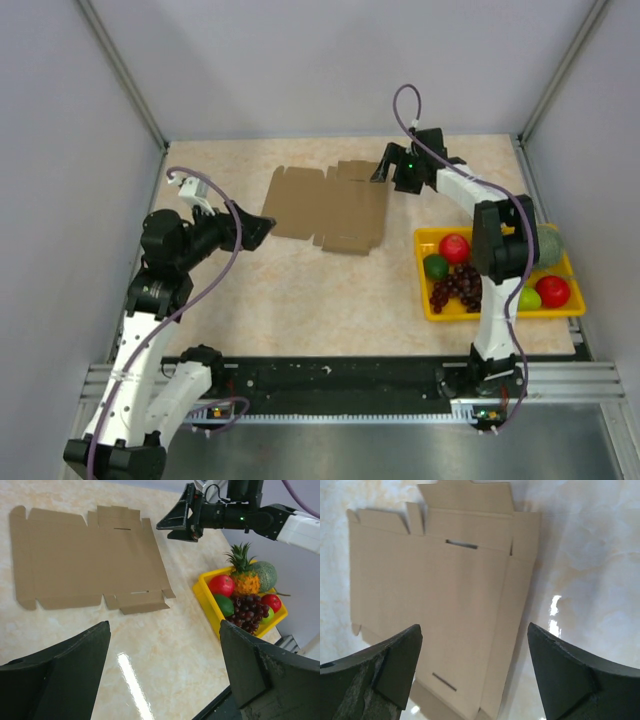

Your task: Fold the paper box

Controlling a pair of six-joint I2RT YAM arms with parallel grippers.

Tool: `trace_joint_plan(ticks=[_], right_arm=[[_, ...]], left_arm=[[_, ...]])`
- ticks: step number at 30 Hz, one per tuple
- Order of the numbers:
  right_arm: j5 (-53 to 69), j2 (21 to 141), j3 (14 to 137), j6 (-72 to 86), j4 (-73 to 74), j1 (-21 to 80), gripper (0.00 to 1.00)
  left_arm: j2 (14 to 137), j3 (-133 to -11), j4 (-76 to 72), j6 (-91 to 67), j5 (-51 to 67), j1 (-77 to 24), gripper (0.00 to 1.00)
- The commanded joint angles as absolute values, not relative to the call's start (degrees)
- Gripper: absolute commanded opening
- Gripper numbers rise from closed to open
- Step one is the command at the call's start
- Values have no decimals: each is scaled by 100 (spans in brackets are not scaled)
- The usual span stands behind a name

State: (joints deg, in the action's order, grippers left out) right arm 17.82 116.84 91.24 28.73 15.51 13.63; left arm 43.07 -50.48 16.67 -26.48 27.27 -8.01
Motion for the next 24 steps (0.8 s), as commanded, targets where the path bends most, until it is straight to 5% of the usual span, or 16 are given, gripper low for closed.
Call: trace_joint_plan(ticks=[1, 15, 20, 23, 24], right_arm=[[1521, 12040, 9615, 2769, 1520, 1371, 83], [2275, 12982, 9713, 2900, 891, 1222, 56], [2715, 12753, 9018, 3085, -173, 1222, 40], [2952, 12657, 8825, 3120, -623, 1222, 18], [3005, 12613, 8720, 3033, -702, 1213, 0]], left_arm=[[4359, -4975, 1213, -2891, 3076, -826, 94], [4386, -4983, 1143, -2909, 3138, -905, 92], [4491, -4966, 1151, -2821, 3164, -993, 83], [4552, -4983, 1143, -2813, 3173, -1072, 83], [4579, -4992, 1143, -2778, 3190, -1124, 80]])
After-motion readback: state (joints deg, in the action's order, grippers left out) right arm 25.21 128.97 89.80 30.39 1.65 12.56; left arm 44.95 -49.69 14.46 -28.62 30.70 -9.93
